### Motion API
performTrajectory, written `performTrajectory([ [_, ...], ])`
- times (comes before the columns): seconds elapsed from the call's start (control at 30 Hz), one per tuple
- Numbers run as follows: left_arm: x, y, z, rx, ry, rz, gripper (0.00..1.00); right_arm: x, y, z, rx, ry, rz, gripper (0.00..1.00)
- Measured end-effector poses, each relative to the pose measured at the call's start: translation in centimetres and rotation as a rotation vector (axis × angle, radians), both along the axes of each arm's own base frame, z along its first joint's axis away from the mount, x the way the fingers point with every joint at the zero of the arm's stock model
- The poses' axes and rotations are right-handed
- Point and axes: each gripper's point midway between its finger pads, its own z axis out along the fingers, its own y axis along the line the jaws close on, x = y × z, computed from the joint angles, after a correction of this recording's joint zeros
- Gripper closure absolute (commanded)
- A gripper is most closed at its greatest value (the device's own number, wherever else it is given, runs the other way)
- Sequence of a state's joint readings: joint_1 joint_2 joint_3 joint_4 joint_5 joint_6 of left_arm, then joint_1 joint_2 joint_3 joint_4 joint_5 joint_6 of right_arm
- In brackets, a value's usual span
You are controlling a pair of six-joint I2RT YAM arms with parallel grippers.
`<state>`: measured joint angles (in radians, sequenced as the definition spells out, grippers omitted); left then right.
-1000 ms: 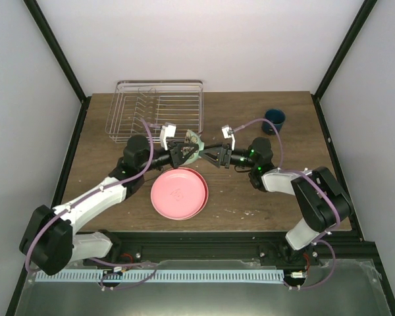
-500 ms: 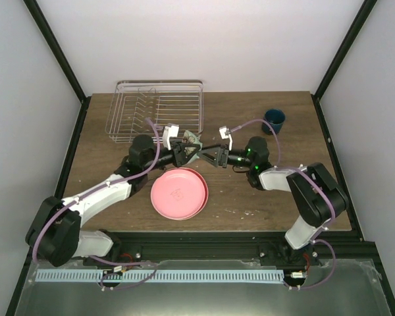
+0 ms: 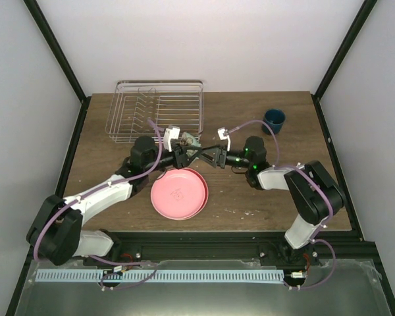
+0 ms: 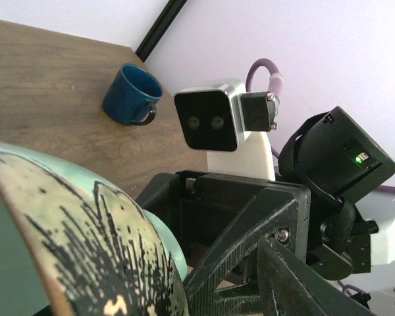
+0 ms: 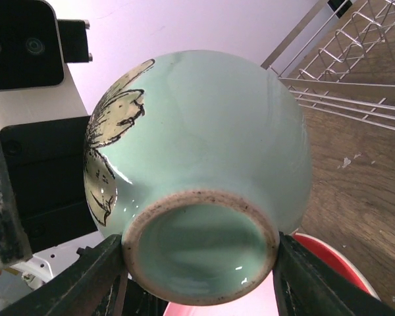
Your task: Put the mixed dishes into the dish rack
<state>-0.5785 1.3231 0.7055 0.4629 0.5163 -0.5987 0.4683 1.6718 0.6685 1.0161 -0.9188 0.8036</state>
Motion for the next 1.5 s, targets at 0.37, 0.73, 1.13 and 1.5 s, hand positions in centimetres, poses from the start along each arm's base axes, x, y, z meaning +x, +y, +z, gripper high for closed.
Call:
performTrajectory([
  [0.37, 0.8, 1.7, -2.9, 0.081, 0.052, 0.069, 0.46, 0.9, -0.8, -0.1, -0.003, -0.001, -0.034, 0.43],
  [0.73, 0.9, 1.9, -3.1, 0.095, 0.046, 0.074, 0.47, 1.5, -0.9, -1.8, -0.044, 0.026, -0.059, 0.43],
  [1.13, 0.9, 1.9, -3.1, 0.098, 0.042, 0.070, 0.43, 1.9, -1.1, -3.1, -0.069, 0.053, -0.073, 0.43],
  [1.5, 1.3, 2.9, -5.3, 0.174, 0.091, 0.128, 0.18, 2.5, -1.8, -4.1, -0.109, 0.073, -0.110, 0.43],
])
